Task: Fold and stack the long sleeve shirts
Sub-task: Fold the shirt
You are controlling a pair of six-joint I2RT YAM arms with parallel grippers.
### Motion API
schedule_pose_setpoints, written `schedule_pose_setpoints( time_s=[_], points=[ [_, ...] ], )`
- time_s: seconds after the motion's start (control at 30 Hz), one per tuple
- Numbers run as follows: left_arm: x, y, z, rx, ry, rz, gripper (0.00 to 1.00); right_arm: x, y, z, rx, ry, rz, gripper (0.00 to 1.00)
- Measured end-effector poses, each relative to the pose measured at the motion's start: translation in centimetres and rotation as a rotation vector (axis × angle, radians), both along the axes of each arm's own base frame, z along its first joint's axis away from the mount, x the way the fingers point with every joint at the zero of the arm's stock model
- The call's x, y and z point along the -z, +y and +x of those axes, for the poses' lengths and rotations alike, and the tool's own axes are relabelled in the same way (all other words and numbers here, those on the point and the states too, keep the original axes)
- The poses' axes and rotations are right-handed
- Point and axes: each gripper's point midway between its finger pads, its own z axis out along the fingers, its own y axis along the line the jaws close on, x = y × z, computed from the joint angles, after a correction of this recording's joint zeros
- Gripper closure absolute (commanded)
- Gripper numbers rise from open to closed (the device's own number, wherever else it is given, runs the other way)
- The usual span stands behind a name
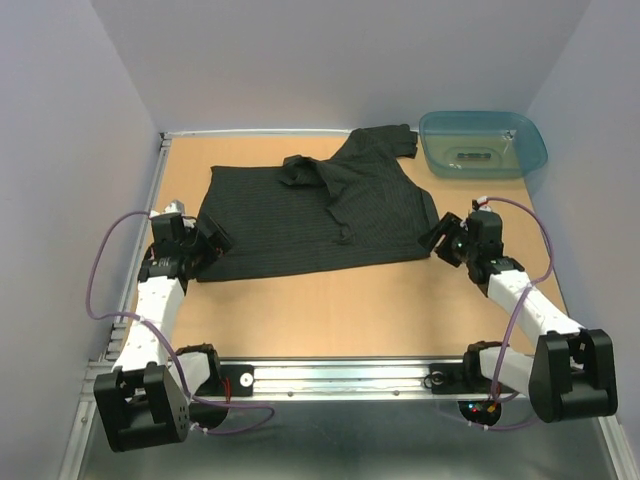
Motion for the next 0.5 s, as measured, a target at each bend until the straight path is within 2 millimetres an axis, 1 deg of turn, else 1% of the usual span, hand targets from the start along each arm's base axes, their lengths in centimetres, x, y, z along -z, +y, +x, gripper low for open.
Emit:
schedule_pose_setpoints(
  time_s=[0.13,0.2,0.27,0.33,0.47,0.5],
  points=[
    [-3.2,1.0,1.5,-0.008,-0.076,0.065,0.02,-1.9,1.7,0.2,-0.088,-0.031,0.008,0.34],
    [-3.7,1.3,2.0,-0.011,-0.085,0.081,0.02,-2.7,2.8,0.4,-0.128,-0.046,0.012,0.32],
    [-3.5,1.5,2.4,-0.011,-0.076,0.09,0.02,-3.2,4.0,0.5,-0.17,-0.052,0.01,0.3],
    [-2.7,1.6,2.5,-0.013,-0.047,0.097,0.02,-3.3,5.2,0.7,-0.21,-0.052,0.003,0.27],
    [-1.5,1.4,2.8,-0.005,-0.006,0.106,0.02,-2.8,7.7,0.9,-0.289,-0.024,-0.017,0.25],
    [-1.2,1.3,3.0,-0.003,0.002,0.111,0.02,-2.6,8.1,1.0,-0.3,-0.018,-0.022,0.25]
  ],
)
